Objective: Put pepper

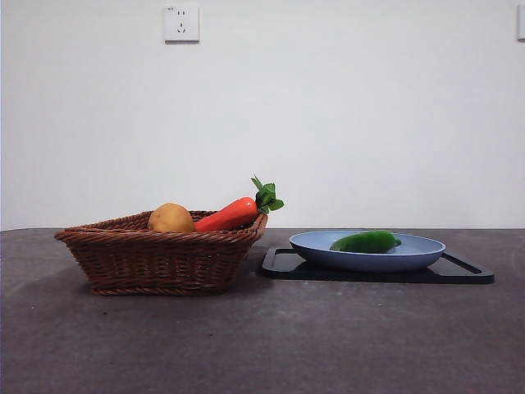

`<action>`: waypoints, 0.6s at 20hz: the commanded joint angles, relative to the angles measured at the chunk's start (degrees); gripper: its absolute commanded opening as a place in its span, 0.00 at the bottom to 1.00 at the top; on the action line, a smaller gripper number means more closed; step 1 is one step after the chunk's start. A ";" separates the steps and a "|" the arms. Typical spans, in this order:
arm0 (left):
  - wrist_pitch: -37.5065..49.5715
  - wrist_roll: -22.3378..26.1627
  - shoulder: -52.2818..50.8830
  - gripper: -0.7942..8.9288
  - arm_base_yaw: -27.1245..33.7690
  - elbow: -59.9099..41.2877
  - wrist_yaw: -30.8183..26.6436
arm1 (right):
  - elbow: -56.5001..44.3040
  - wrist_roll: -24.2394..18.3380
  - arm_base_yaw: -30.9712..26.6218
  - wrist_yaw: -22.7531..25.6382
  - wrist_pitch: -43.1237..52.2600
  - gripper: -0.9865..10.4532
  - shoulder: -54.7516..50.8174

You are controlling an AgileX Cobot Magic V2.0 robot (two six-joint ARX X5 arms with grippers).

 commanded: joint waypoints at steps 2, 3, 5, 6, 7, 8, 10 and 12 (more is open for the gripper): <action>0.42 -0.37 -0.11 0.09 0.20 -0.63 -0.13 | 1.16 -0.66 0.09 -0.04 -0.70 0.09 0.46; 0.42 -0.37 -0.11 0.09 0.20 -0.63 -0.13 | 1.16 -0.66 0.09 -0.02 -0.70 0.09 0.46; 0.42 -0.37 -0.11 0.09 0.20 -0.63 -0.15 | 1.16 -0.63 0.11 -0.04 -0.70 0.09 0.46; 0.42 -0.37 -0.11 0.09 0.20 -0.63 -0.13 | 1.16 -1.49 0.02 -0.04 -0.35 0.09 0.42; 0.46 -0.37 -0.11 0.09 0.20 -0.63 -0.13 | 1.16 -1.99 -0.70 0.02 0.90 0.09 0.02; 0.55 -0.37 -0.11 0.09 0.20 -0.63 -0.15 | 1.07 -2.43 -1.81 -0.07 3.89 0.09 -0.98; 1.01 -0.37 -0.11 0.09 0.20 -0.63 -0.15 | -0.04 -1.77 -3.52 -0.68 14.62 0.09 -3.82; 1.64 -0.37 -0.11 0.09 0.20 -0.63 -0.13 | -4.26 -0.02 -4.76 -1.75 25.88 0.09 -8.33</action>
